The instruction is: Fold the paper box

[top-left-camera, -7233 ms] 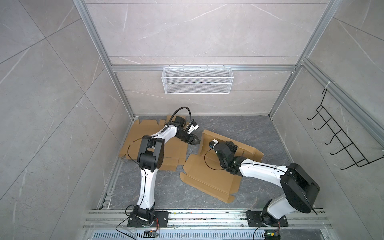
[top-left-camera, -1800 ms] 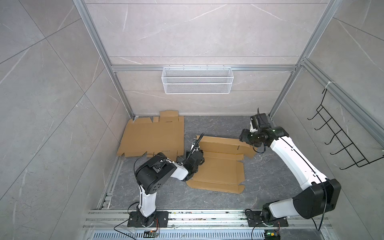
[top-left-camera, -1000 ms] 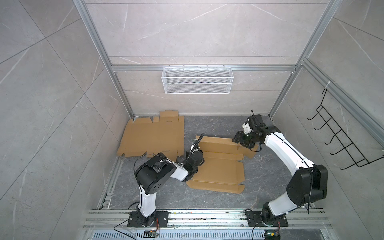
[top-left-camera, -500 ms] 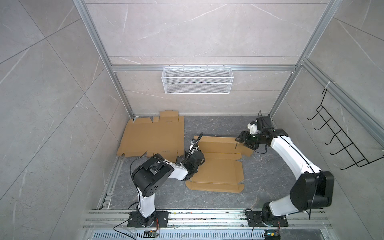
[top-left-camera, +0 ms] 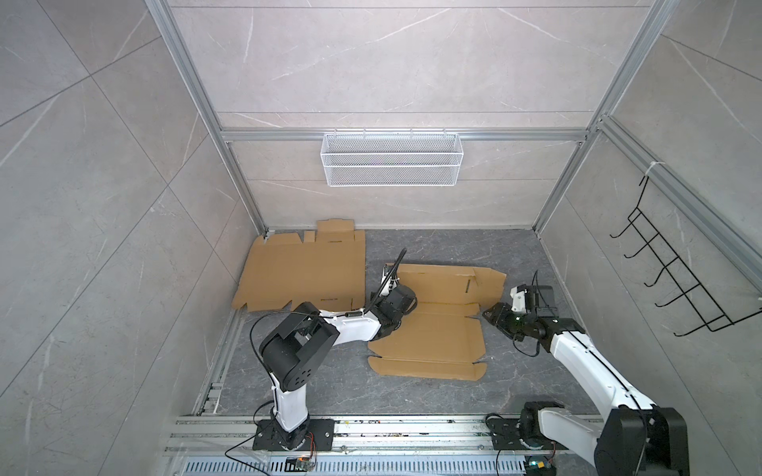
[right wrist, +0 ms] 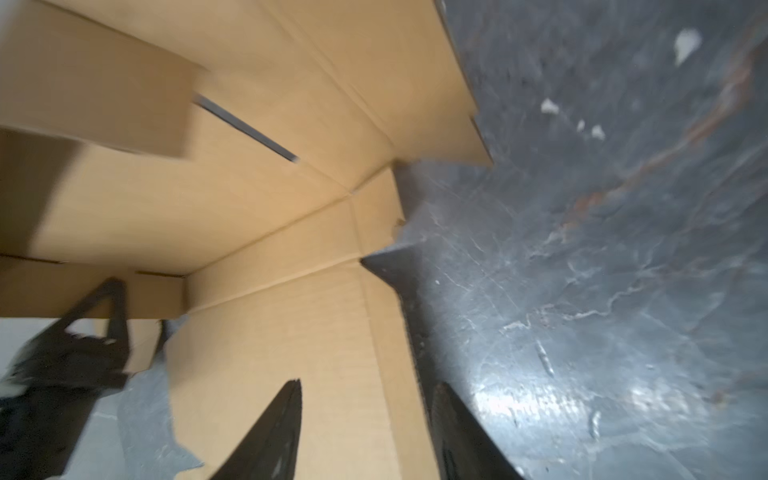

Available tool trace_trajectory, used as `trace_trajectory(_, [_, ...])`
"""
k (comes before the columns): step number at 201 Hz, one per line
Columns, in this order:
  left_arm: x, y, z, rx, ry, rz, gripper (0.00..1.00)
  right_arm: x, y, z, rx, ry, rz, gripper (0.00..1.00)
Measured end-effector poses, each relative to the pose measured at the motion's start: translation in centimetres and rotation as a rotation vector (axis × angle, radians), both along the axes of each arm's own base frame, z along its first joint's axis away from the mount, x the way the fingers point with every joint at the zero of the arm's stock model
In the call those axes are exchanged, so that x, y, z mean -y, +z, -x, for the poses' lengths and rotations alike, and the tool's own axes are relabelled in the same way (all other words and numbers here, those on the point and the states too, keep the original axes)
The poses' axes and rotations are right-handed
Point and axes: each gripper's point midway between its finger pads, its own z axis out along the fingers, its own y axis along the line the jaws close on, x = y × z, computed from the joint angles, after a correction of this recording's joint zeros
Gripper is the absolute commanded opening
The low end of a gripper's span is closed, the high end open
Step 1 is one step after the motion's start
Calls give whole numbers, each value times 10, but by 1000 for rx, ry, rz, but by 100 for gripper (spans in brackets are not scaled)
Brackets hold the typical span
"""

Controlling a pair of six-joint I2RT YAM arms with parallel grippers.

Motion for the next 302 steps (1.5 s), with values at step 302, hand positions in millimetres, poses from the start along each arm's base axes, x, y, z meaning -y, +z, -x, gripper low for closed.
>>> trace_trajectory(302, [-2,-7,2,-30,16,2,0,-73,-36,-66,225,186,219,52])
